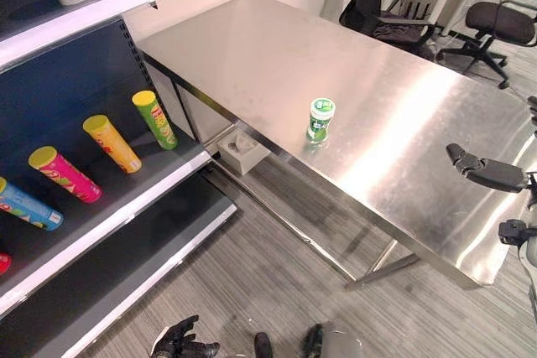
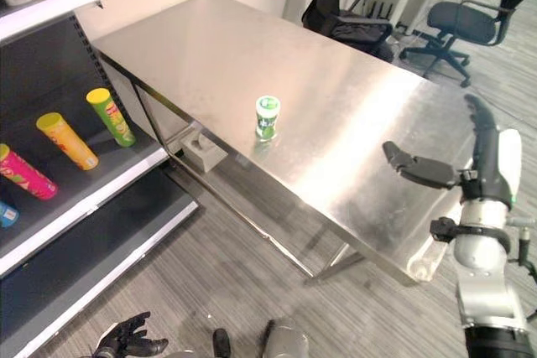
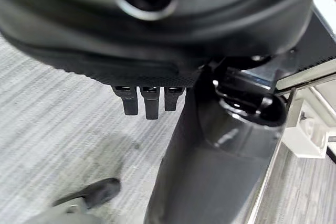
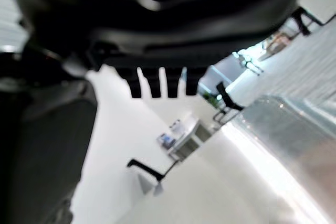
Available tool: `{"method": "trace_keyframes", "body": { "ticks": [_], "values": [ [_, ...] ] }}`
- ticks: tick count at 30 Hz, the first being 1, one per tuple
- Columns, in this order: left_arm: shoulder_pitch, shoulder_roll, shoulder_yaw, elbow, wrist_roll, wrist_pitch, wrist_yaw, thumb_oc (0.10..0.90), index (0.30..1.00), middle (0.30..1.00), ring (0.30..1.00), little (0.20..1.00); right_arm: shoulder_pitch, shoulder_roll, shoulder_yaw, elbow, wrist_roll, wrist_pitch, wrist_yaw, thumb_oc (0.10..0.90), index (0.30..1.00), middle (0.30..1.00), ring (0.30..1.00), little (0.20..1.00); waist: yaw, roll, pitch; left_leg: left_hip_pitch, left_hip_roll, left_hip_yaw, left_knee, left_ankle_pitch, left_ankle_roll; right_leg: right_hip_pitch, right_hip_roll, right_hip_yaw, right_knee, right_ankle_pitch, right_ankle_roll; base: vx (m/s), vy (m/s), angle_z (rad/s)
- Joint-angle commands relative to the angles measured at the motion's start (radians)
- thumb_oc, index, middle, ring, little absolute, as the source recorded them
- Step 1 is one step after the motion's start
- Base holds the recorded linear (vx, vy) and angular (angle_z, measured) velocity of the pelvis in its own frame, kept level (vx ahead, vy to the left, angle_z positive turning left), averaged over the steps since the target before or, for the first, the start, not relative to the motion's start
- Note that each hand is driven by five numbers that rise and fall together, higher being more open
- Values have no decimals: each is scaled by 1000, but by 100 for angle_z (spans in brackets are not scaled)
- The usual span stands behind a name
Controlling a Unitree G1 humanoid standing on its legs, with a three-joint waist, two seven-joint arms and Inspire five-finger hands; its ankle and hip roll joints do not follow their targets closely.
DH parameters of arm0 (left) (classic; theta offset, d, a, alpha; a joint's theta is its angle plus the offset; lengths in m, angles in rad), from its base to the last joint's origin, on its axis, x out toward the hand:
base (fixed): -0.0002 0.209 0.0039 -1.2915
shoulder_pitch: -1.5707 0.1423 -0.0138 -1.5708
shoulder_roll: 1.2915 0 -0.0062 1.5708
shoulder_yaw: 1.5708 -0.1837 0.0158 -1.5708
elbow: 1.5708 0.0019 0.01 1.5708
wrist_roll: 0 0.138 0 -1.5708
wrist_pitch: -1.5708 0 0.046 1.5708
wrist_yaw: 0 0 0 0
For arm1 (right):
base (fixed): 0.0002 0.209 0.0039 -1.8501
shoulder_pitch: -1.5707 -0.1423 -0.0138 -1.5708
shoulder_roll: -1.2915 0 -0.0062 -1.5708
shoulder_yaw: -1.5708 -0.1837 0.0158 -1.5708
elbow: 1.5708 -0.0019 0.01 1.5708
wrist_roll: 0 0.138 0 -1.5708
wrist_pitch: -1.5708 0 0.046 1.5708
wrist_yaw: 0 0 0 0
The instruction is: Put the goods on the table back onto the shelves and tidy them up.
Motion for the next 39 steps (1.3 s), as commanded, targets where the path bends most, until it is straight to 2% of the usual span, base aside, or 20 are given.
{"method": "trace_keyframes", "body": {
  "ticks": [1, 6, 12, 22, 26, 30, 32, 39],
  "values": [
    [8, 56, 49, -40, 24, -53, 8, 800, 900, 900, 900, 900, -81, -86, -93, -114, 16, -74, 14, 800, 900, 900, 900, 900, 54, -75, -75, 5, 109, -29, -34, -19, -142, 205, 75, 2, -225, 169, 18, 183, -106, 61],
    [26, 27, 56, -36, -1, -52, 3, 800, 900, 900, 900, 900, -68, -79, -93, -164, 62, -93, 64, 800, 900, 900, 900, 900, 58, -76, -102, 12, 137, -53, -38, -19, -162, 263, 104, -30, -291, 177, 4, 86, -88, 32],
    [33, 9, 40, -45, -10, -52, -5, 800, 900, 900, 900, 900, -84, -79, -23, -194, 108, -106, 131, 800, 900, 900, 900, 900, 74, -76, -110, 18, 158, -63, -38, -15, -183, 298, 117, -73, -298, 152, -4, 54, -38, 21],
    [59, 11, 49, -35, 6, -60, -25, 800, 900, 900, 900, 900, -79, -80, 93, -209, 137, -102, 248, 800, 900, 900, 900, 900, 92, -61, -103, 5, 154, -67, -38, -5, -191, 306, 107, -103, -298, 152, -5, 17, 2, 12],
    [69, 13, 50, -43, 3, -61, -24, 800, 900, 900, 900, 900, -85, -80, 127, -187, 123, -93, 255, 800, 900, 900, 900, 900, 94, -53, -98, -3, 149, -72, -38, -1, -191, 301, 101, -110, -298, 155, -4, 2, 1, 7],
    [83, 16, 46, -64, -8, -63, -24, 800, 900, 900, 900, 900, -125, -78, 186, -150, 99, -82, 260, 800, 900, 900, 900, 900, 105, -33, -82, -27, 139, -84, -38, 10, -192, 287, 89, -123, -298, 165, -1, -9, -3, 12],
    [87, 17, 42, -70, -14, -63, -20, 800, 900, 900, 900, 900, -149, -80, 211, -136, 75, -76, 252, 800, 900, 900, 900, 900, 114, -20, -75, -39, 135, -91, -38, 15, -196, 286, 80, -140, -298, 168, 0, 6, -4, 6],
    [90, 13, 36, -70, -27, -57, -8, 800, 900, 900, 900, 900, -210, -65, 251, -83, 47, -61, 211, 800, 900, 900, 900, 900, 130, 3, -69, -61, 127, -120, -38, 24, -198, 289, 72, -175, -298, 165, 1, 27, -7, 21]
  ]
}}
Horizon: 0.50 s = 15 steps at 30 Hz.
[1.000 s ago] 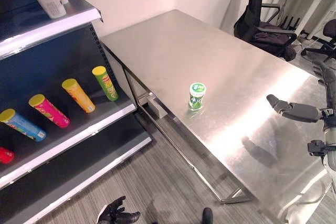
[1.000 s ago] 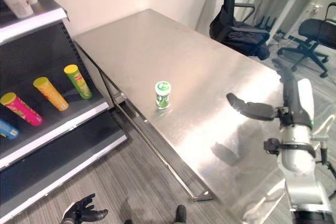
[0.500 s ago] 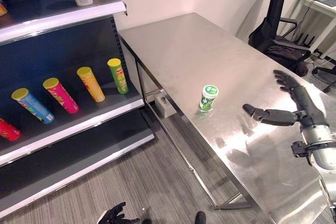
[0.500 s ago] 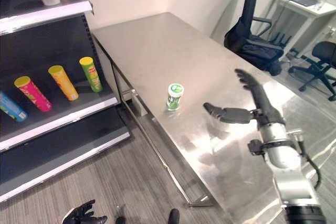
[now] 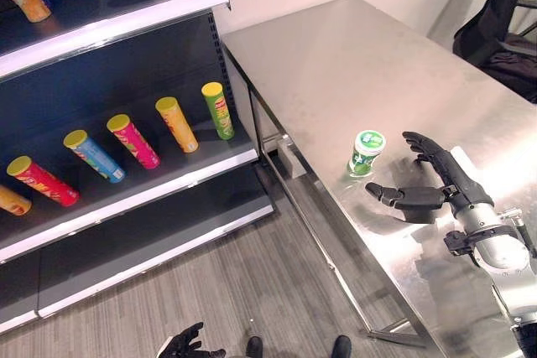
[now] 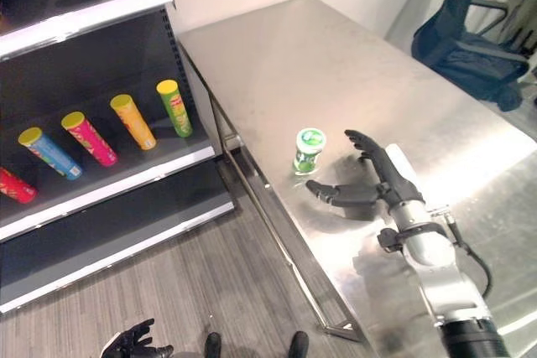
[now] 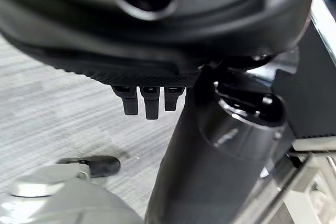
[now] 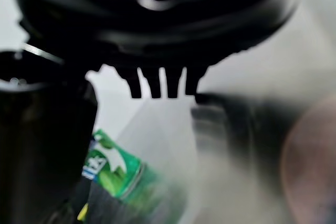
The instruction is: Put the goods on the table back onto the shelves and tidy them up.
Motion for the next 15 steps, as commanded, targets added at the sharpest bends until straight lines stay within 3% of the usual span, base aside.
{"method": "trace_keyframes", "body": {
  "ticks": [1, 15],
  "values": [
    [-44, 67, -4, -13, -23, -44, 7, 800, 900, 900, 900, 900, -149, -63, -3, -25, 3, -55, -71, 800, 900, 900, 900, 900, 18, -73, -17, -65, -30, 31, 2, 15, -26, 75, -58, -44, 14, -59, 58, 35, -13, 11],
    [-42, 69, -11, -19, -31, -40, 19, 800, 900, 900, 900, 900, -243, -47, 63, 31, -4, -49, -106, 800, 900, 900, 900, 900, 53, -83, -9, -86, -34, 8, 2, 17, -22, 72, -58, -76, 14, -66, 59, 13, -1, 7]
  ]
}}
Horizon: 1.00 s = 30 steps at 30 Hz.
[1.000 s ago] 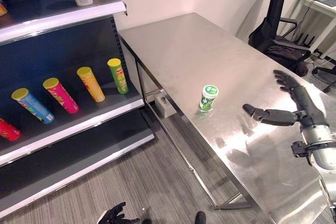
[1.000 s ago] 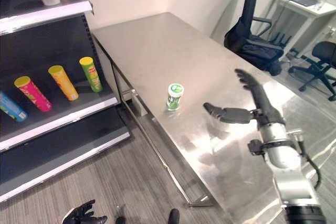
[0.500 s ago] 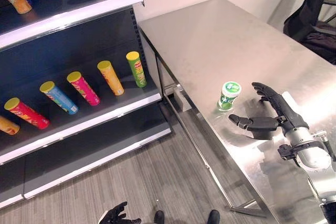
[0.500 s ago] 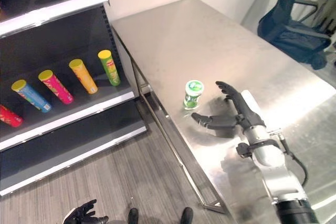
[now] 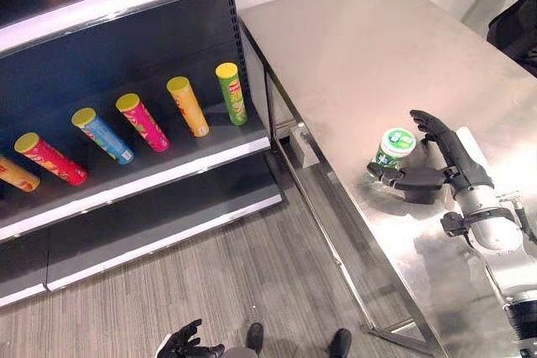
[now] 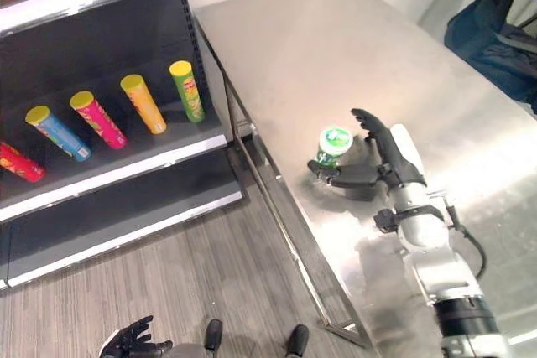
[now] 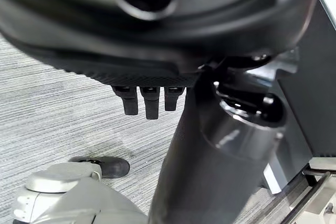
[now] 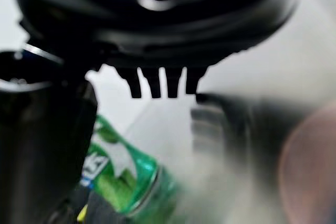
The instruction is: Put the goods on the table back onto the shelves and tidy them up.
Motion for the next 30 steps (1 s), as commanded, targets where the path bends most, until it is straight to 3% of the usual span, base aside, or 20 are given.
{"method": "trace_keyframes", "body": {
  "ticks": [1, 2, 14, 30],
  "values": [
    [-20, 69, -14, -16, -12, -39, 9, 800, 900, 900, 900, 900, -133, -46, 15, -32, 6, -55, -43, 654, 681, 681, 681, 681, 28, -58, -45, -60, -21, 39, 2, 13, -23, 76, -49, -43, 7, -60, 51, 28, 10, 7],
    [-22, 70, -14, -14, -13, -38, 10, 800, 900, 900, 900, 900, -138, -48, 24, -28, 6, -54, -42, 408, 312, 312, 312, 312, 31, -61, -45, -61, -21, 37, 2, 13, -24, 77, -49, -46, 7, -60, 51, 19, 5, 8],
    [-15, 74, 2, -13, -18, -37, 12, 800, 900, 900, 900, 900, -116, -67, 2, -45, 15, -57, -35, 400, 300, 300, 300, 300, 27, -79, -49, -46, -16, 45, 2, 3, -22, 90, -50, -47, 7, -61, 52, 3, 1, 2],
    [-11, 71, 24, -19, -12, -25, 13, 800, 900, 900, 900, 900, -49, -96, -184, -143, -27, -61, -115, 400, 300, 300, 300, 300, -1, -95, -69, -18, -1, 67, 2, -12, -26, 101, -40, -30, 7, -69, 50, -1, -1, 0]
  ]
}}
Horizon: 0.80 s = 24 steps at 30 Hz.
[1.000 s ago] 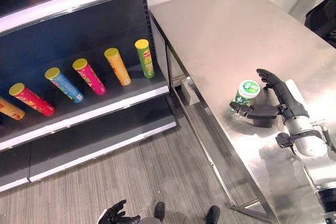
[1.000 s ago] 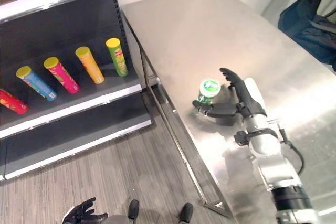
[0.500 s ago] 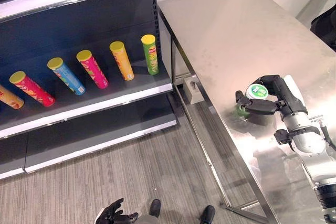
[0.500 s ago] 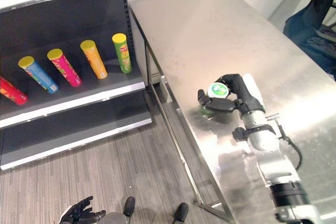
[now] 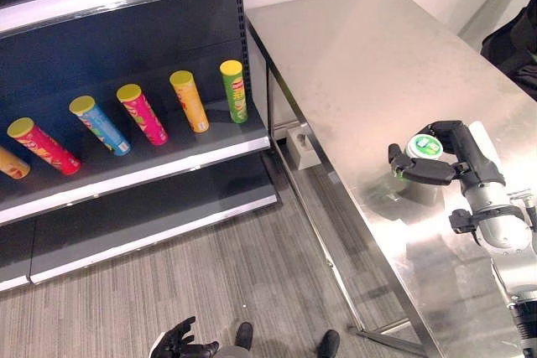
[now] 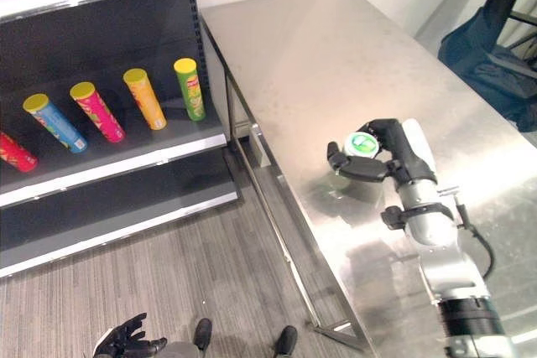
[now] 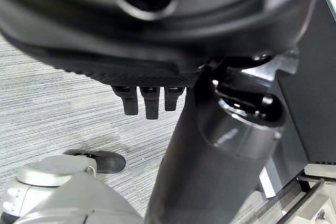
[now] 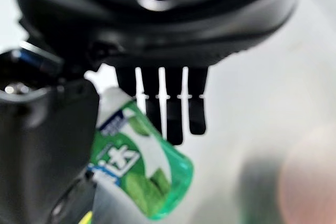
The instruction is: Put the goods on the table back onto the shelves and tidy them up.
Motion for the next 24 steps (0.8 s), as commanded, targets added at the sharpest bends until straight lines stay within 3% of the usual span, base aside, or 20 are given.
{"method": "trace_keyframes", "body": {
  "ticks": [1, 13, 21, 24],
  "values": [
    [-10, 66, -13, -15, -11, -20, 10, 800, 900, 900, 900, 900, -65, -100, -81, -129, 5, -68, -98, 400, 300, 300, 300, 300, 6, -44, -84, -38, -1, 74, 2, -17, -23, 76, -39, -21, 7, -70, 49, 0, 0, 0],
    [-17, 64, -19, 7, -24, -15, 4, 800, 900, 900, 900, 900, -209, -152, -61, -238, 150, -121, -65, 400, 300, 300, 300, 300, 15, -65, -130, 0, 24, 82, 2, -21, -40, 110, -14, -15, 7, -93, 34, -10, -36, -3],
    [5, 77, -22, -23, -50, -18, -13, 800, 900, 900, 900, 900, -343, -214, 14, -253, 280, -160, -27, 400, 300, 300, 300, 300, 60, -95, -136, 5, 84, 43, 8, 9, -77, 132, 49, -21, 7, -133, -1, -44, -120, 7],
    [7, 97, -18, -38, -64, -17, -16, 800, 900, 900, 900, 900, -410, -247, 51, -227, 330, -173, -23, 400, 300, 300, 300, 300, 87, -110, -110, -27, 104, 21, 52, 16, -94, 145, 71, -43, 7, -151, -18, -110, -143, 26]
  ]
}}
